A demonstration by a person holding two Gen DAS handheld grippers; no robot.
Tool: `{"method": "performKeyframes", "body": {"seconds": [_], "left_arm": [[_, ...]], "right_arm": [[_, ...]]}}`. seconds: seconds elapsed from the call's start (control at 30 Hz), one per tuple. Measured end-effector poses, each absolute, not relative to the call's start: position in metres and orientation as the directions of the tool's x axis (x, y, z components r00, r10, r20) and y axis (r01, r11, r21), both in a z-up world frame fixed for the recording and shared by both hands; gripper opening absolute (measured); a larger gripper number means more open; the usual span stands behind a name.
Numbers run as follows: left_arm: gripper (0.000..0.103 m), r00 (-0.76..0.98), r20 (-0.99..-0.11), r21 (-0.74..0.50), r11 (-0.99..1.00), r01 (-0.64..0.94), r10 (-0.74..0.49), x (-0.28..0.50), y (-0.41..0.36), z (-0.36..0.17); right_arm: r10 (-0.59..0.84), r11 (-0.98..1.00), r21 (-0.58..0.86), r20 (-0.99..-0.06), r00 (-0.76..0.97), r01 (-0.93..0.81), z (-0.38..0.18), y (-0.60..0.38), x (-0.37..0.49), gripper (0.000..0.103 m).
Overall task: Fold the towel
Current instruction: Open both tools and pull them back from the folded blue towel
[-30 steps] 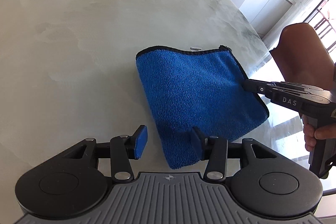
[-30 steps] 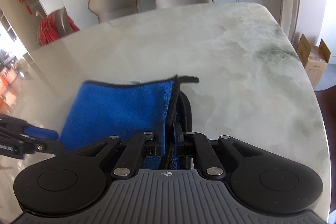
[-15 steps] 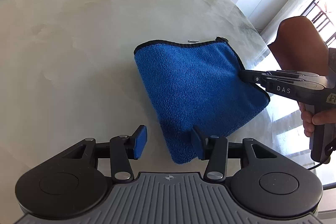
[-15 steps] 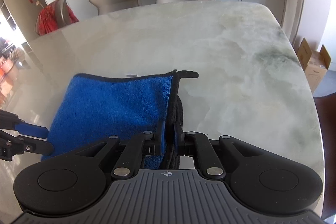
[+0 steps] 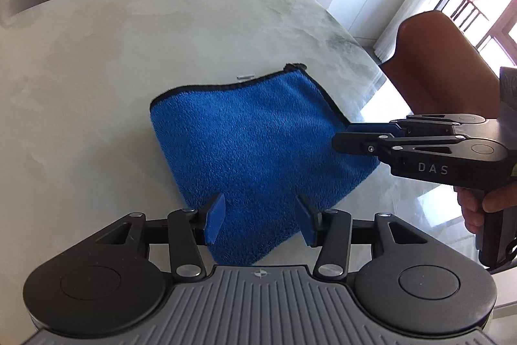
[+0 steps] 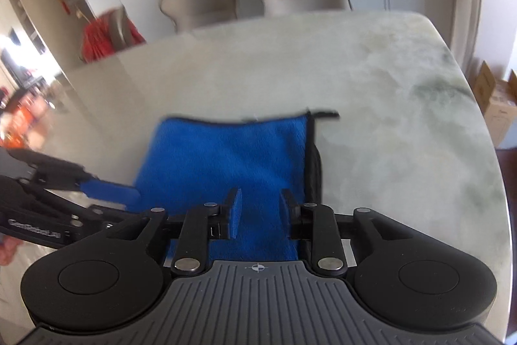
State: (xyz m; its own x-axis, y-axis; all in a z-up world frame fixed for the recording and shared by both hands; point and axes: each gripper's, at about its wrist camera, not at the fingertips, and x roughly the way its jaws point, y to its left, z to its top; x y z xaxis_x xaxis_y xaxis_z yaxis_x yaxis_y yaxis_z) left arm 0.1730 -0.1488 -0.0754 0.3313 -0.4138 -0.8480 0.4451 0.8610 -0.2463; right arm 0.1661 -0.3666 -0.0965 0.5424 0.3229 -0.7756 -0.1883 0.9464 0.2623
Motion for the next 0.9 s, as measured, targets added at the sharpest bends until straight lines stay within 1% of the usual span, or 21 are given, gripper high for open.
{"method": "performKeyframes", "body": {"seconds": [0.1,0.17,0.23,0.3,0.37,0.7,0.77,0.83,0.9], "left_arm": [[0.061,0.326,-0.851,-0.240,0.856,0.457,-0.412,0.172,-0.150,-0.079],[0.061,0.320,-0.856,-0.233,0.856,0.462,-0.406,0.173,-0.151,-0.078],[0.061,0.320,-0.859,-0.231,0.861,0.453,-0.399,0.172,-0.150,-0.075],[0.062,0.322,-0.860,-0.236,0.869,0.436,-0.396,0.170,-0.146,-0.072],[0.063,0.327,-0.862,-0.238,0.880,0.411,-0.386,0.165,-0.141,-0.069],[0.067,0.321,-0.892,-0.225,0.928,0.296,-0.319,0.140,-0.131,-0.069],[0.067,0.330,-0.890,-0.226,0.933,0.281,-0.315,0.135,-0.129,-0.066],[0.067,0.343,-0.889,-0.214,0.938,0.274,-0.304,0.131,-0.129,-0.064],[0.070,0.357,-0.889,-0.194,0.942,0.273,-0.287,0.125,-0.130,-0.061]], "right_arm": [[0.348,0.936,0.314,-0.763,0.545,-0.157,-0.105,-0.376,0.164,0.026],[0.359,0.931,0.334,-0.756,0.547,-0.149,-0.107,-0.379,0.164,0.026],[0.343,0.937,0.316,-0.765,0.546,-0.147,-0.102,-0.376,0.164,0.026],[0.317,0.947,0.284,-0.774,0.549,-0.148,-0.096,-0.373,0.162,0.030],[0.285,0.958,0.249,-0.781,0.556,-0.142,-0.088,-0.370,0.158,0.041],[0.188,0.982,0.169,-0.824,0.534,-0.084,-0.073,-0.364,0.131,0.043],[0.171,0.985,0.153,-0.830,0.531,-0.079,-0.070,-0.362,0.124,0.047],[0.169,0.985,0.150,-0.825,0.539,-0.080,-0.065,-0.360,0.117,0.053],[0.169,0.986,0.149,-0.820,0.547,-0.080,-0.060,-0.359,0.112,0.058]]}}
